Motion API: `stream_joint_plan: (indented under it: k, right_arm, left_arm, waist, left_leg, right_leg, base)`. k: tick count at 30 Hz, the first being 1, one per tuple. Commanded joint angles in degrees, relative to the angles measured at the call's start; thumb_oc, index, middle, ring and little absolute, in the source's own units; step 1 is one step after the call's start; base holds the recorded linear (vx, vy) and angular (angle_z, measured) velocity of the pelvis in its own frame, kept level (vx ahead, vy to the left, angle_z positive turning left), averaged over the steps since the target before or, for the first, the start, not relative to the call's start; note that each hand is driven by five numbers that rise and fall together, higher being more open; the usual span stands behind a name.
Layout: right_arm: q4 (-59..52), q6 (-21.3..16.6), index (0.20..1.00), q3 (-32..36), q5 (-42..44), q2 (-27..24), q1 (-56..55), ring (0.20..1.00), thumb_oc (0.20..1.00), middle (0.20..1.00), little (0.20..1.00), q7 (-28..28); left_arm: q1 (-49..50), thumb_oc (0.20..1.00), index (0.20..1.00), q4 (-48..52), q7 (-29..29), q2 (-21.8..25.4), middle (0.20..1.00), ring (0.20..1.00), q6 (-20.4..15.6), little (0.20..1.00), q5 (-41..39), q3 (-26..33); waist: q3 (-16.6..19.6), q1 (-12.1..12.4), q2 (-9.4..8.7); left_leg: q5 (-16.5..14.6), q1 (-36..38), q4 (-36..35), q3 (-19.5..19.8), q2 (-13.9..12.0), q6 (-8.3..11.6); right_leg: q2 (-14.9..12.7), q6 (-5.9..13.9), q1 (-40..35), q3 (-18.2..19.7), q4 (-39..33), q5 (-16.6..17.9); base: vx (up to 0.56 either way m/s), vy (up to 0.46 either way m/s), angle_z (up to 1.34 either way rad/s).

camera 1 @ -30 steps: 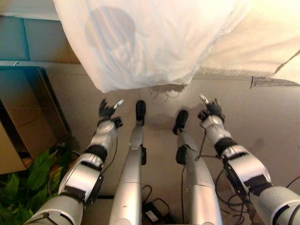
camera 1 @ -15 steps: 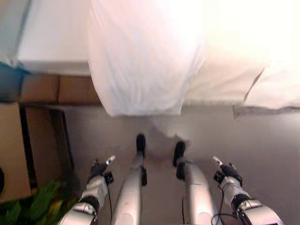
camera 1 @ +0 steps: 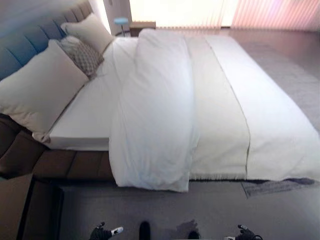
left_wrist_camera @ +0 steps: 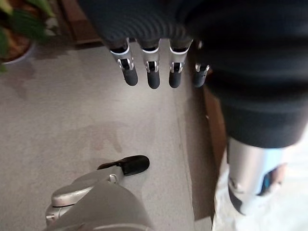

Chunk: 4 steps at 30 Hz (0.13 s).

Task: Make the bed

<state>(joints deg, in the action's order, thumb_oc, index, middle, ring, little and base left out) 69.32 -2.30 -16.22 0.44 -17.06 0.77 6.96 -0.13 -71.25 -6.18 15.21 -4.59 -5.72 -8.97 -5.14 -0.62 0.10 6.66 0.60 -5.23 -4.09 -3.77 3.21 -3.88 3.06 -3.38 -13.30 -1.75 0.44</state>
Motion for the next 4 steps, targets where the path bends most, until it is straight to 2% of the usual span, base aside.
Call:
stream_joint_plan:
  k: [1, 4]
  right_arm:
    - [1.2, 1.0, 1.0, -0.1, -2.7, -0.9, 2.8, 1.0, 1.0, 1.0, 1.0, -0.6]
    - [2.2, 1.6, 1.0, 0.9, -1.6, 0.3, 2.6, 1.0, 1.0, 1.0, 1.0, -1.0]
  left_arm:
    - [-3.6, 1.0, 1.0, -1.4, 0.8, 1.2, 1.0, 1.0, -0.2, 1.0, 4.3, -1.0]
    - [-3.3, 1.0, 1.0, -1.3, 1.0, 0.3, 1.0, 1.0, 0.2, 1.0, 2.8, -0.1]
  waist:
    - [-0.5, -0.1, -1.63]
    - [1.0, 0.1, -1.66]
  left_leg:
    - [-4.6, 3.1, 0.2, -2.5, 3.5, 0.08]
    - [-5.2, 4.8, 0.2, -2.7, 3.6, -0.19]
  right_leg:
    - [-0.7, 4.72, -0.1, -0.5, -1.6, 3.0]
    - [-0.7, 4.6, -1.7, -0.5, -1.2, 2.4]
  base:
    - [0.04, 0.024, -0.05]
    - [0.03, 0.019, -0.02]
